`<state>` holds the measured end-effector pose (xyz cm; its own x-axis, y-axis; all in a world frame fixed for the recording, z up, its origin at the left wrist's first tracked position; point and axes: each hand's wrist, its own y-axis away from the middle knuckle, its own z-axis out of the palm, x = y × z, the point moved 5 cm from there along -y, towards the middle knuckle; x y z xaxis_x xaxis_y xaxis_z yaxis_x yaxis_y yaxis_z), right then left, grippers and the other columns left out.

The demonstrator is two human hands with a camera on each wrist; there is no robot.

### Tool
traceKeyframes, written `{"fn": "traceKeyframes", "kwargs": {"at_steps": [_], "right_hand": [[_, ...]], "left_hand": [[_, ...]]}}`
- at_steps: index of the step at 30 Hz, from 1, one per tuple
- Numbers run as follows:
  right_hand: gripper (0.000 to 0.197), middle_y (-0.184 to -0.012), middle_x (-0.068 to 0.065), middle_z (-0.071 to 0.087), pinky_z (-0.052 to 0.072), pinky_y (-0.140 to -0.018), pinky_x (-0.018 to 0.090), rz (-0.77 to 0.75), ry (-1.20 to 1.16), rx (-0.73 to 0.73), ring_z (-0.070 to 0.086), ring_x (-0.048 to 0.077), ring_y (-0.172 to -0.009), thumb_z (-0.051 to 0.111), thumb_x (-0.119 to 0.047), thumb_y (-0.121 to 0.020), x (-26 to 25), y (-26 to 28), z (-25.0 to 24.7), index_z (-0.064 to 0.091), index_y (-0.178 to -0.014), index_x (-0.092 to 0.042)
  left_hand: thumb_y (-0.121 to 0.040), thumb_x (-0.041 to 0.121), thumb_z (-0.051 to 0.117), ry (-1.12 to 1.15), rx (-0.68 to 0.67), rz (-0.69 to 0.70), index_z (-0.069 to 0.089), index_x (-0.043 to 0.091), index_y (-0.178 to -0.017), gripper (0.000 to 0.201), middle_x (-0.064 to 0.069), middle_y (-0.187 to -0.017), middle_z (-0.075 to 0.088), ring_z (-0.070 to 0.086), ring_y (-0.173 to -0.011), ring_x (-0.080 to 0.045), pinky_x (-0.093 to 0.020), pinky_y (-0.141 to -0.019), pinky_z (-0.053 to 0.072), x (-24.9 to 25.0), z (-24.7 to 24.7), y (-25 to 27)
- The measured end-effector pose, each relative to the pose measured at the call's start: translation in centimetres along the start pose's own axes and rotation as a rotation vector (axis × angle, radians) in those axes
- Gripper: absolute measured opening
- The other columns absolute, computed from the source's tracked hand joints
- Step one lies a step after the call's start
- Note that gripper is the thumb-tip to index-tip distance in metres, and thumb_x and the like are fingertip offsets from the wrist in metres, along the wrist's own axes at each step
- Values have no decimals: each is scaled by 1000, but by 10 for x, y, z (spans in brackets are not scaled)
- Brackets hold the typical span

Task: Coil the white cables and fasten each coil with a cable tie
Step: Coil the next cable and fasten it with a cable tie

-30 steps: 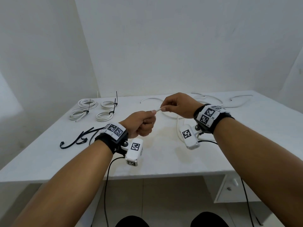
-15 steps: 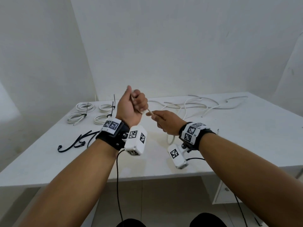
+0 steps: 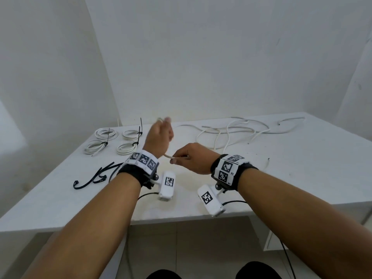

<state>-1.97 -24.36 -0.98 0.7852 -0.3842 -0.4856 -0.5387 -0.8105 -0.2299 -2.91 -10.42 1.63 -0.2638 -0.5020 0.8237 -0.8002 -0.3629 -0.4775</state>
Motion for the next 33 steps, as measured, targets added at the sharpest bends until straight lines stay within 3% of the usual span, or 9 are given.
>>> {"fn": "traceKeyframes", "kwargs": {"at_steps": [4, 7, 9, 13, 18, 21, 26, 30, 33], "right_hand": [[19, -67, -9, 60, 39, -58, 21, -6, 44, -1, 51, 3, -59, 62, -30, -93, -3, -1, -6, 71, -82, -16], [17, -61, -15, 51, 33, -54, 13, -26, 90, -15, 48, 0, -55, 66, -28, -90, -3, 3, -9, 64, -75, -21], [17, -58, -13, 52, 34, -52, 11, -26, 52, 20, 48, 0, -52, 69, -28, -87, 3, 4, -20, 66, -73, -19], [13, -66, -10, 63, 42, -59, 18, 0, -12, 63, 50, 1, -57, 78, -34, -81, 16, 1, -43, 73, -78, -21], [23, -61, 6, 61, 36, -53, 23, -3, -221, 193, 45, 11, -54, 88, -29, -70, 27, 0, -69, 71, -71, -13], [24, -55, 2, 54, 31, -50, 21, 12, -303, 255, 38, 13, -50, 88, -29, -71, 36, -1, -76, 71, -66, -13], [34, -53, 2, 49, 33, -53, 23, 65, -408, 351, 37, 16, -50, 66, -42, -92, 58, 2, -70, 74, -71, -16], [39, -57, -5, 55, 40, -62, 25, 84, -374, 305, 44, 11, -55, 51, -46, -99, 59, -2, -49, 77, -80, -23], [48, -59, -6, 60, 49, -72, 31, 94, -327, 184, 51, 10, -56, 37, -51, -102, 52, -4, -20, 76, -88, -28]], "left_hand": [[-105, 38, 37, -313, -301, -35, 45, 13, -74, 41, 1, -65, 48, 44, -58, -13, -31, -62, 35, -17, 16, 16], [-103, 33, 34, -397, -541, -115, 46, 11, -77, 36, -5, -68, 49, 41, -58, -15, -28, -59, 36, -24, 27, 25], [-101, 37, 28, -333, -656, -186, 47, 10, -76, 41, -3, -60, 48, 39, -50, -14, -26, -54, 35, -31, 30, 33], [-104, 52, 17, 9, -695, -358, 35, 15, -67, 55, 1, -49, 33, 24, -45, -14, -24, -46, 23, -31, 35, 48], [-99, 51, 39, 100, -805, -303, 22, 21, -62, 51, 4, -54, 17, 13, -47, -13, -21, -45, 14, -12, 44, 56], [-95, 36, 45, 211, -809, -230, 24, 22, -58, 45, 7, -49, 19, 14, -43, -10, -20, -43, 15, 4, 44, 58], [-93, 46, 39, 518, -637, -162, 24, 21, -60, 44, 6, -43, 18, 12, -41, -7, -20, -44, 13, 36, 34, 45], [-99, 54, 23, 691, -564, -110, 31, 22, -56, 54, 9, -40, 22, 11, -40, -8, -26, -44, 10, 55, 27, 36], [-103, 50, 16, 635, -418, -61, 33, 20, -56, 58, 8, -41, 23, 14, -39, -8, -25, -43, 12, 62, 25, 27]]}}
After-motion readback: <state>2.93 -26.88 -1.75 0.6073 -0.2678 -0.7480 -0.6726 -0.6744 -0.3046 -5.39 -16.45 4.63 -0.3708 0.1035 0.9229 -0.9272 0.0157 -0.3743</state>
